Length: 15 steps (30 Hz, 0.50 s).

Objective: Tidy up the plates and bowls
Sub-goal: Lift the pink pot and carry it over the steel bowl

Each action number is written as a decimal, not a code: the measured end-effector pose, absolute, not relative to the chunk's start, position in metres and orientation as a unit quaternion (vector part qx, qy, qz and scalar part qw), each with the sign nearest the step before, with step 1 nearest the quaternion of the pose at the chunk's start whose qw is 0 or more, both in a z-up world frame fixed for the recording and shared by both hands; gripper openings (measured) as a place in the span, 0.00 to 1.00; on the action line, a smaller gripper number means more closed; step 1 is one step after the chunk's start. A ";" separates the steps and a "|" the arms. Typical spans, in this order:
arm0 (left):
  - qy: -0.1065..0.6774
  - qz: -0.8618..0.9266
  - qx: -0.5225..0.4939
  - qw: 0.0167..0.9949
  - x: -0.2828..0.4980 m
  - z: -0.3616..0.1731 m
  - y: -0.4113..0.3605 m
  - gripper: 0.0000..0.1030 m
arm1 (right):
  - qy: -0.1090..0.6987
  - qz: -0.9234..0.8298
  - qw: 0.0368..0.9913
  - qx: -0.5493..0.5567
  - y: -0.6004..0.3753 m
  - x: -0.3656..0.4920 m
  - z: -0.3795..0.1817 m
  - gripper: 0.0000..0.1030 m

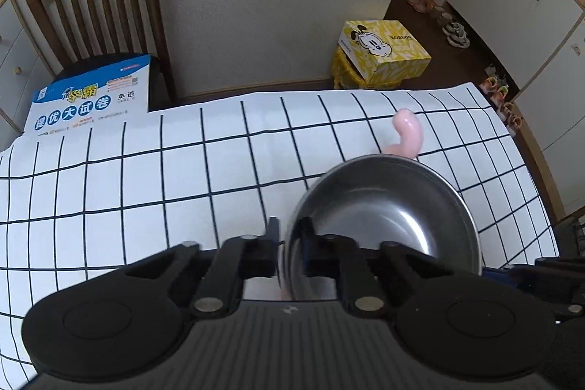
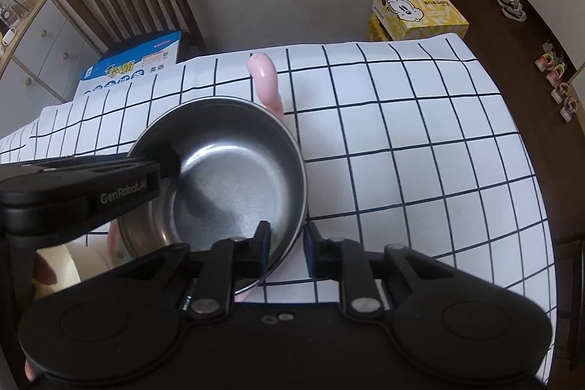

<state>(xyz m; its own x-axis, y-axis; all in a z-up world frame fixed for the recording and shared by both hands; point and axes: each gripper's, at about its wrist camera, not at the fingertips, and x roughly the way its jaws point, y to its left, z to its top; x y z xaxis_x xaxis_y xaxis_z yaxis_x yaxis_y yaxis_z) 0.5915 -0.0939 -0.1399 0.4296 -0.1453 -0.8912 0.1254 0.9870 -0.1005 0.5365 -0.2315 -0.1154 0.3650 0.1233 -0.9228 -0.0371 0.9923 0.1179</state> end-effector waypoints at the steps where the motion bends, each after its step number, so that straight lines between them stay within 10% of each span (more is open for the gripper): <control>1: 0.528 -0.080 -0.006 0.845 0.590 -0.140 -0.096 0.09 | 0.561 0.048 0.825 0.038 -0.232 0.536 -0.115 0.17; 15: 0.539 -0.101 -0.008 0.836 0.551 -0.138 -0.096 0.05 | 0.565 0.024 0.824 0.006 -0.230 0.514 -0.112 0.11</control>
